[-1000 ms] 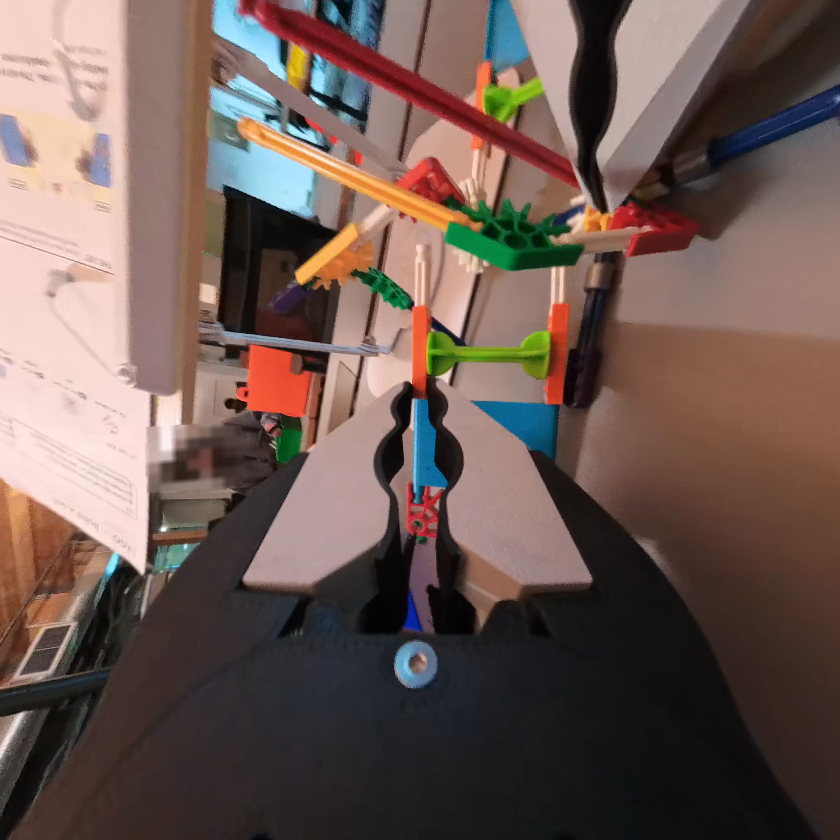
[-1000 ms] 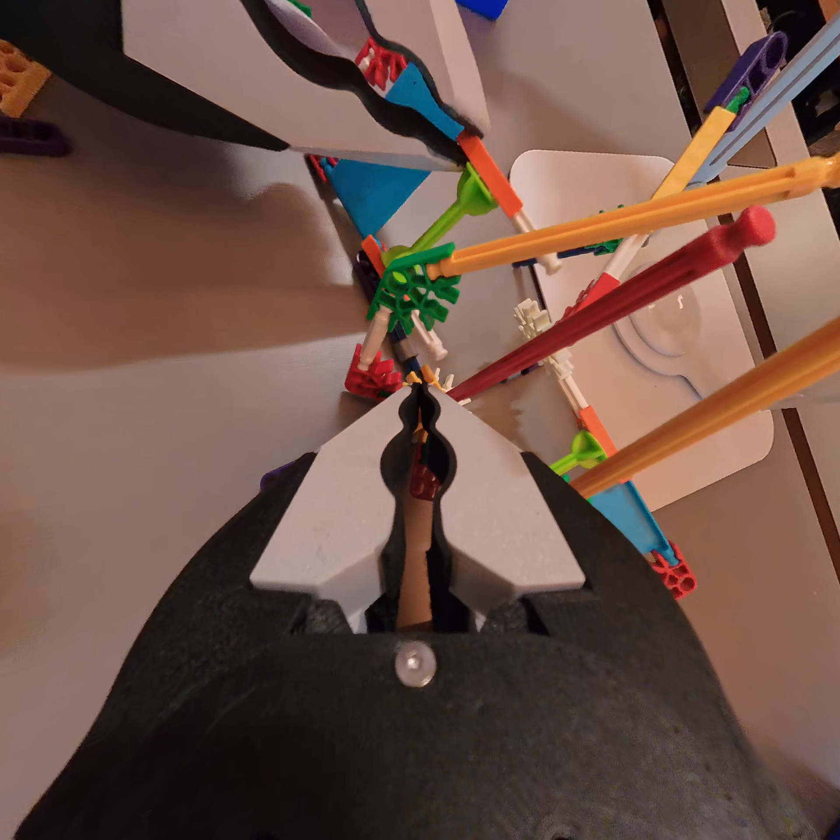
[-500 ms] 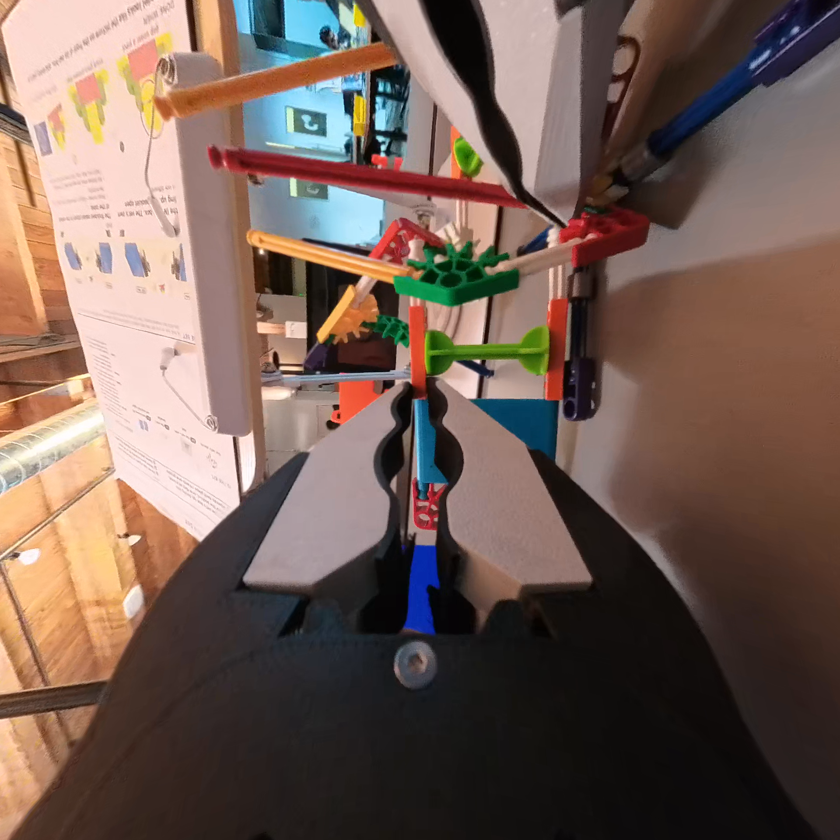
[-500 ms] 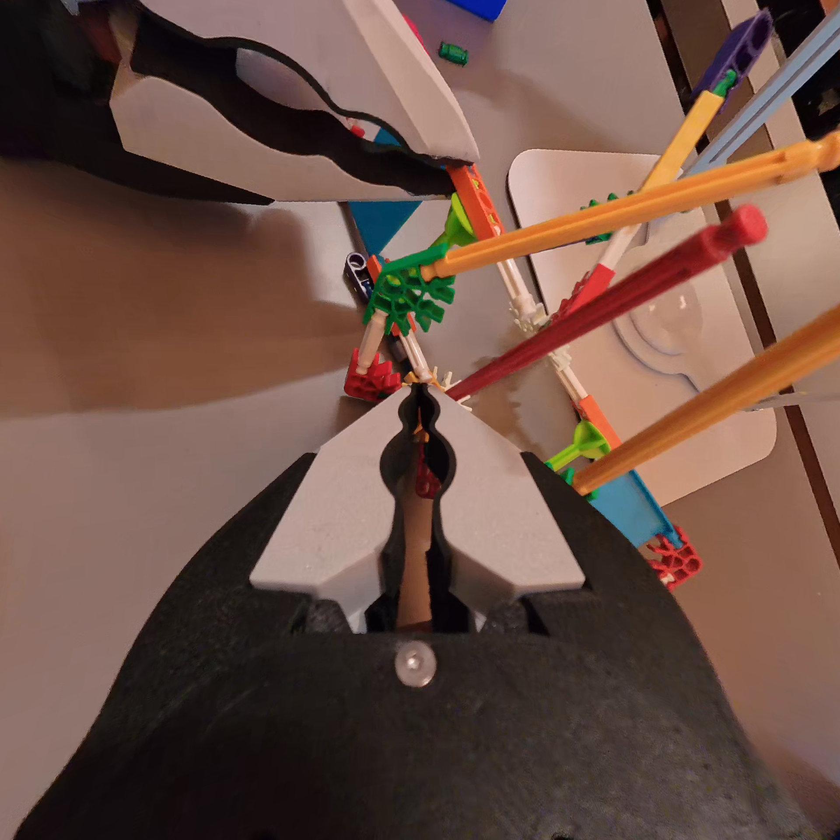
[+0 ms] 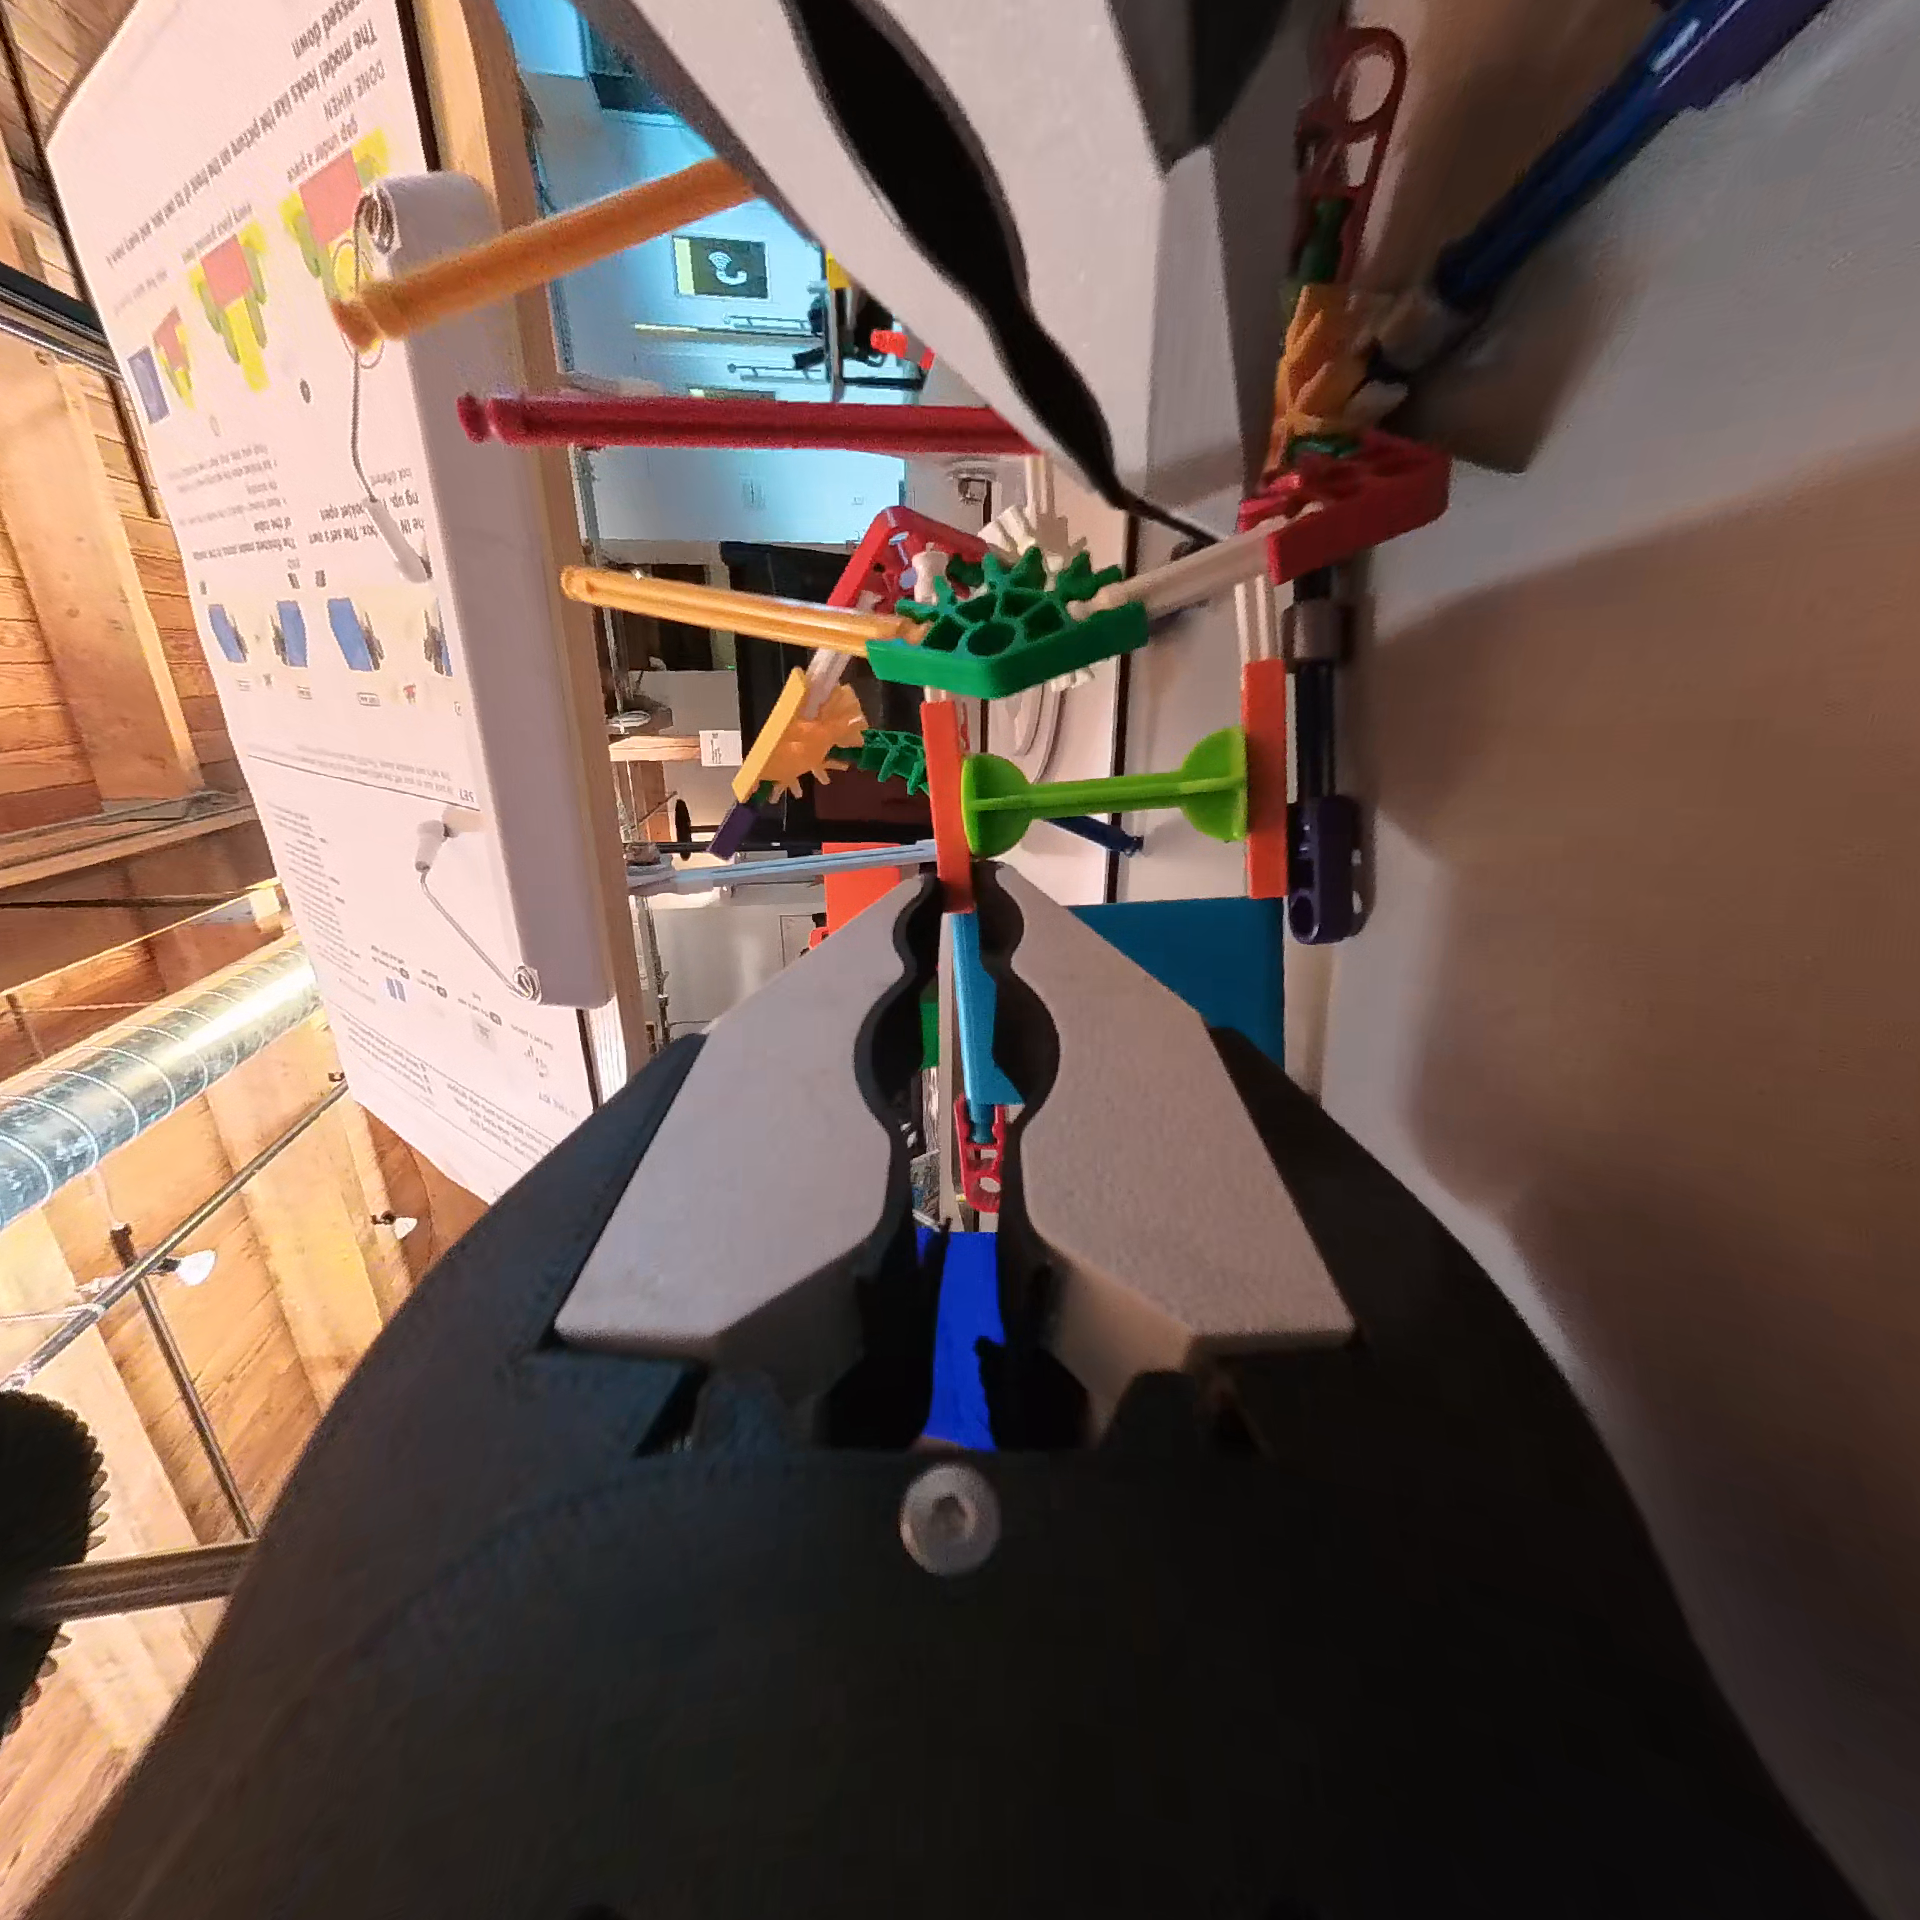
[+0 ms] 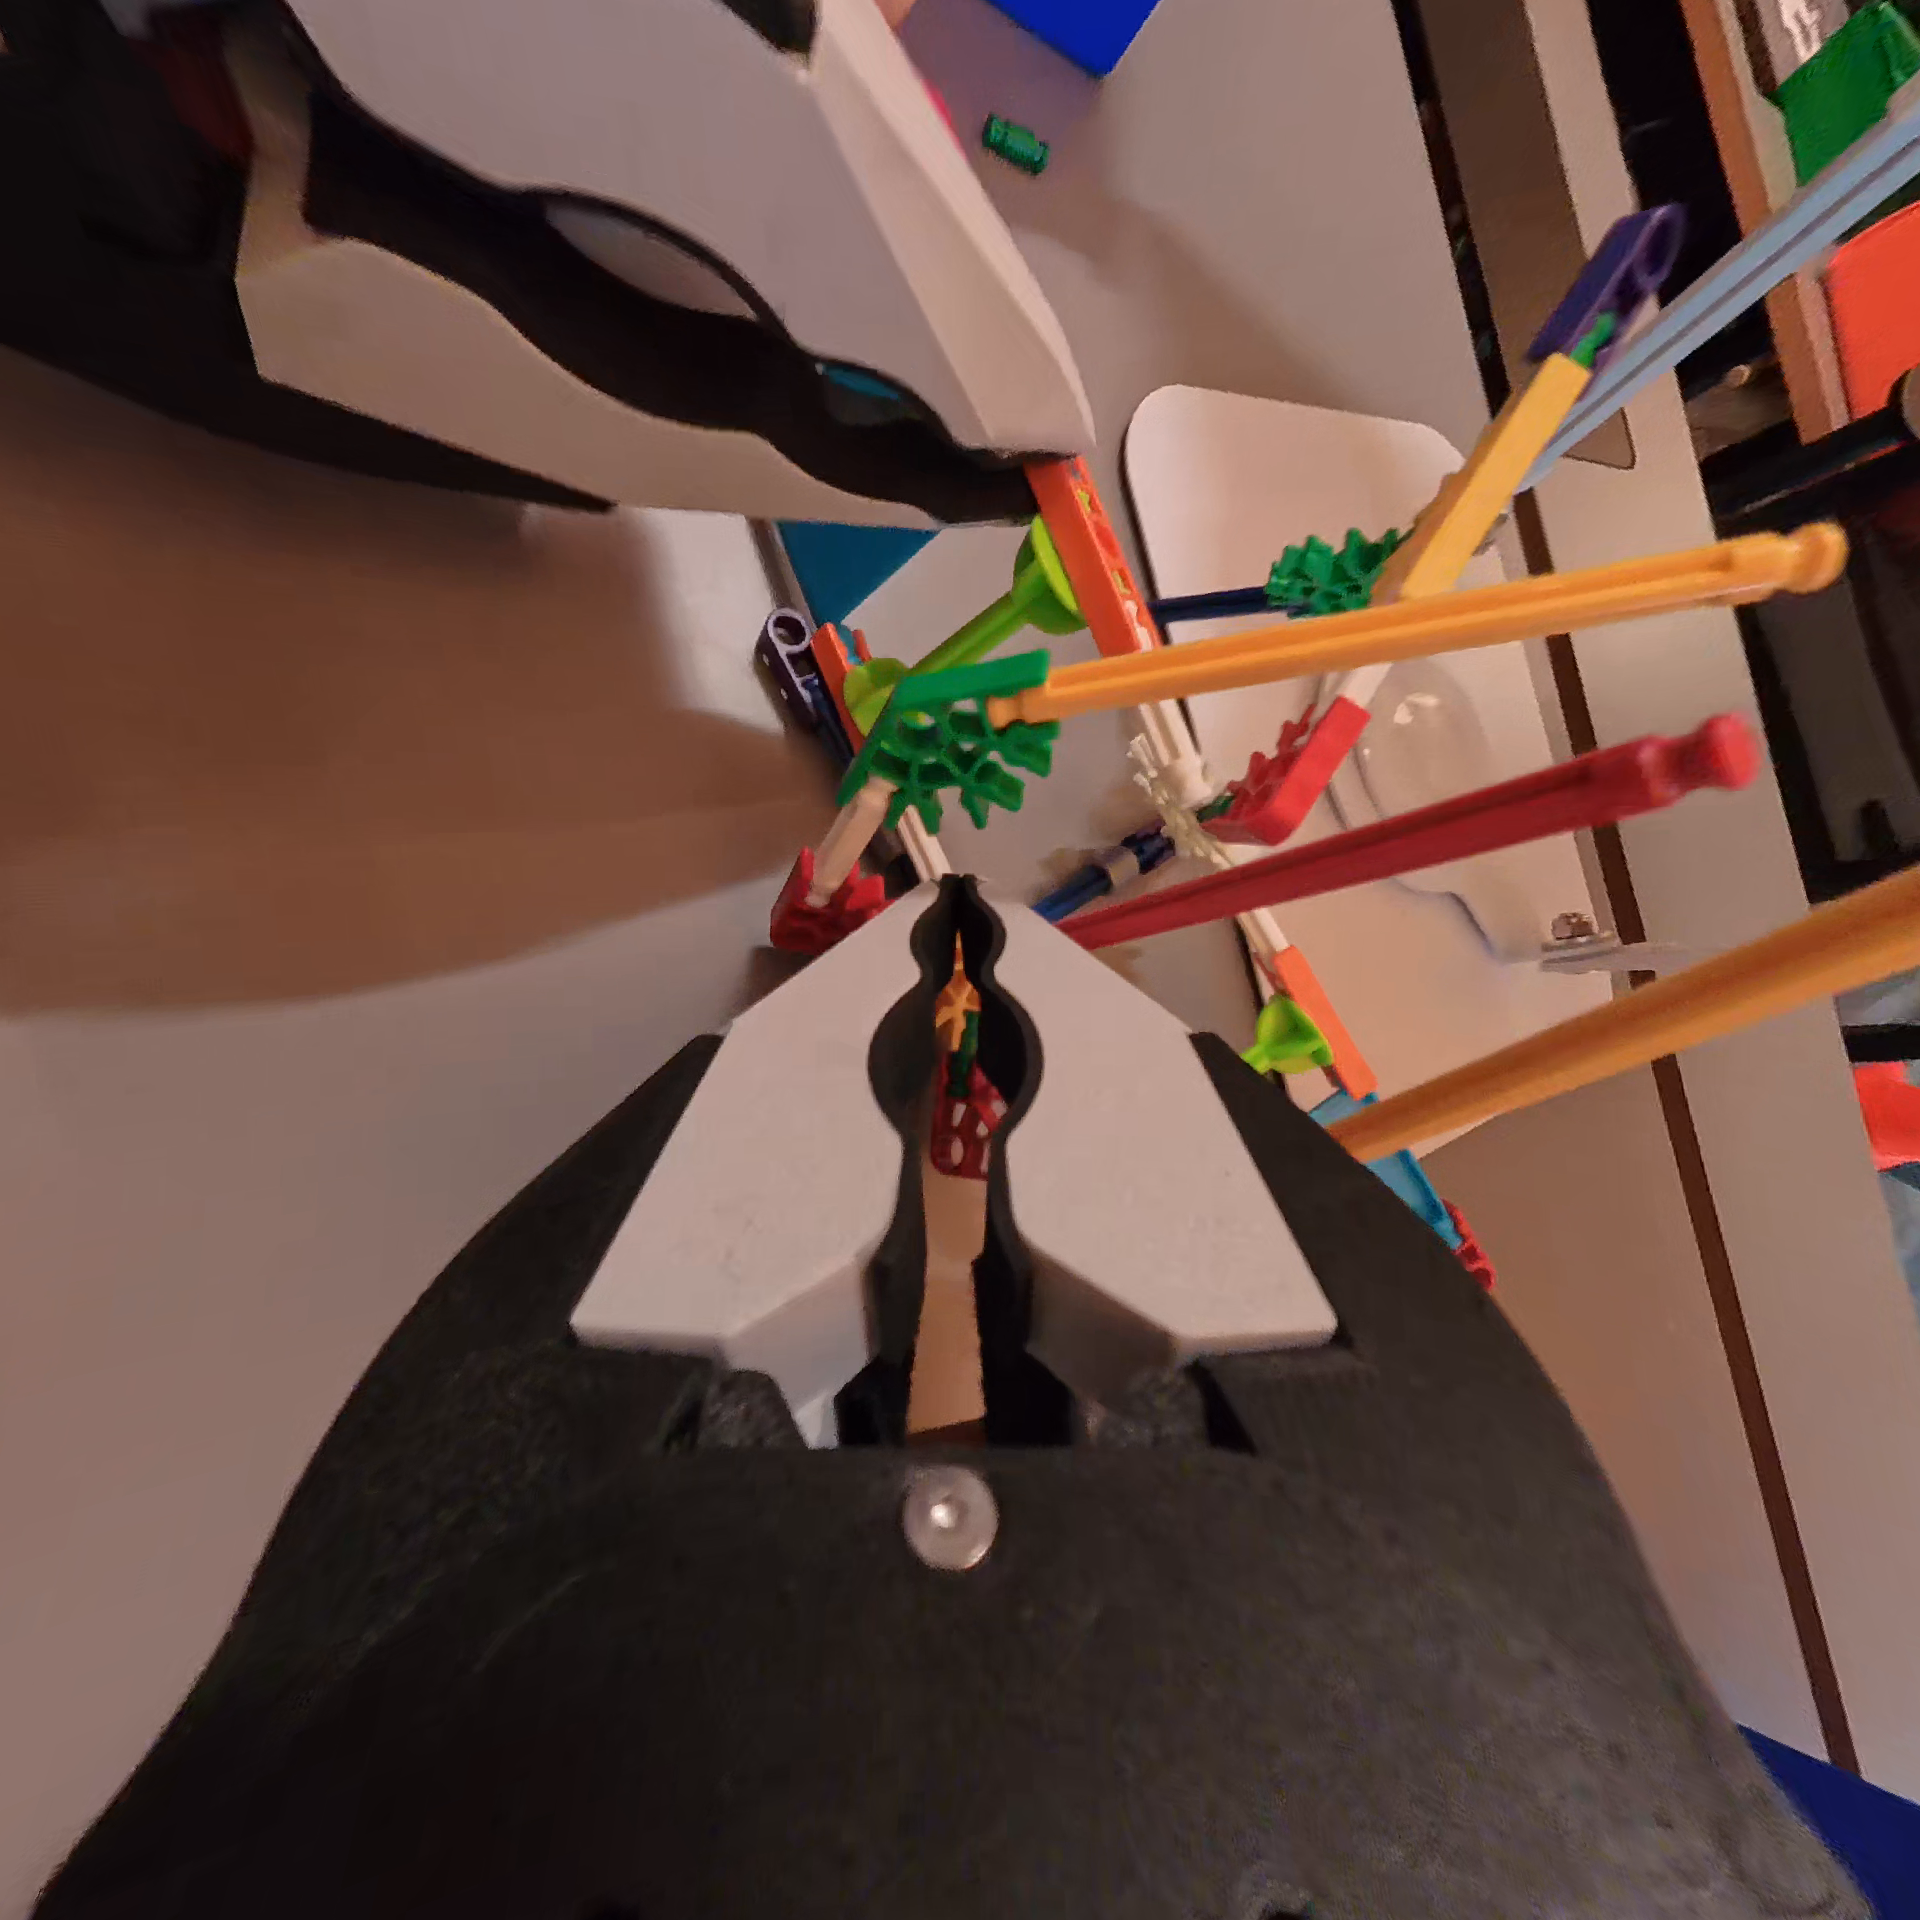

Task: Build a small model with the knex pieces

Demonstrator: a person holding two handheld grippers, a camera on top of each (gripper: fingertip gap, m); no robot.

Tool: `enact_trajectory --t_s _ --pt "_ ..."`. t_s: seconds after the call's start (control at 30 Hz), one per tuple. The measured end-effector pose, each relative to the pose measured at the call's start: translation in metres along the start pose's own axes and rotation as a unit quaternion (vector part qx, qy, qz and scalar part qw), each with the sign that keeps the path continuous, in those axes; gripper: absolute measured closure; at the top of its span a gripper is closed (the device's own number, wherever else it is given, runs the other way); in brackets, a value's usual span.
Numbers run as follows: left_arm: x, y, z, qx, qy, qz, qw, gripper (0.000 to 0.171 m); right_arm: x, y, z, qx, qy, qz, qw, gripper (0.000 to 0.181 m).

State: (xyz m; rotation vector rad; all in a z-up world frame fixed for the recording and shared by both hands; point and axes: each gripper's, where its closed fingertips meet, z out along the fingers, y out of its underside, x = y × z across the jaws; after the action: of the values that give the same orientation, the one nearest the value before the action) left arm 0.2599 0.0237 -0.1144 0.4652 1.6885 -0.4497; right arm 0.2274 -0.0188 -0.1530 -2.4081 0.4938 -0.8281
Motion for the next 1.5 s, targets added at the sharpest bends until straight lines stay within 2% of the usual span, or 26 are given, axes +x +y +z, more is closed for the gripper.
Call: enact_trajectory --t_s 0.27,0.6,0.9,1.37,1.5 --pt "-0.001 -0.001 0.000 0.001 -0.003 0.004 1.000 0.168 0.003 0.003 0.002 -0.008 -0.003 0.032 0.999 0.181" --pt "0.000 -0.001 0.000 0.002 -0.002 0.006 1.000 0.168 0.002 0.004 0.004 -0.027 -0.056 0.135 0.989 0.181" --pt "0.000 -0.003 -0.001 0.007 -0.002 0.009 1.000 0.169 0.005 0.006 0.005 -0.053 -0.056 0.158 0.984 0.181" --pt "0.001 -0.010 -0.001 0.016 -0.001 0.013 1.000 0.169 0.013 0.008 0.005 -0.010 -0.120 0.295 0.948 0.181" --pt "0.001 -0.010 0.001 0.016 -0.003 0.017 1.000 0.169 0.016 0.005 0.004 -0.003 -0.111 0.287 0.952 0.181"
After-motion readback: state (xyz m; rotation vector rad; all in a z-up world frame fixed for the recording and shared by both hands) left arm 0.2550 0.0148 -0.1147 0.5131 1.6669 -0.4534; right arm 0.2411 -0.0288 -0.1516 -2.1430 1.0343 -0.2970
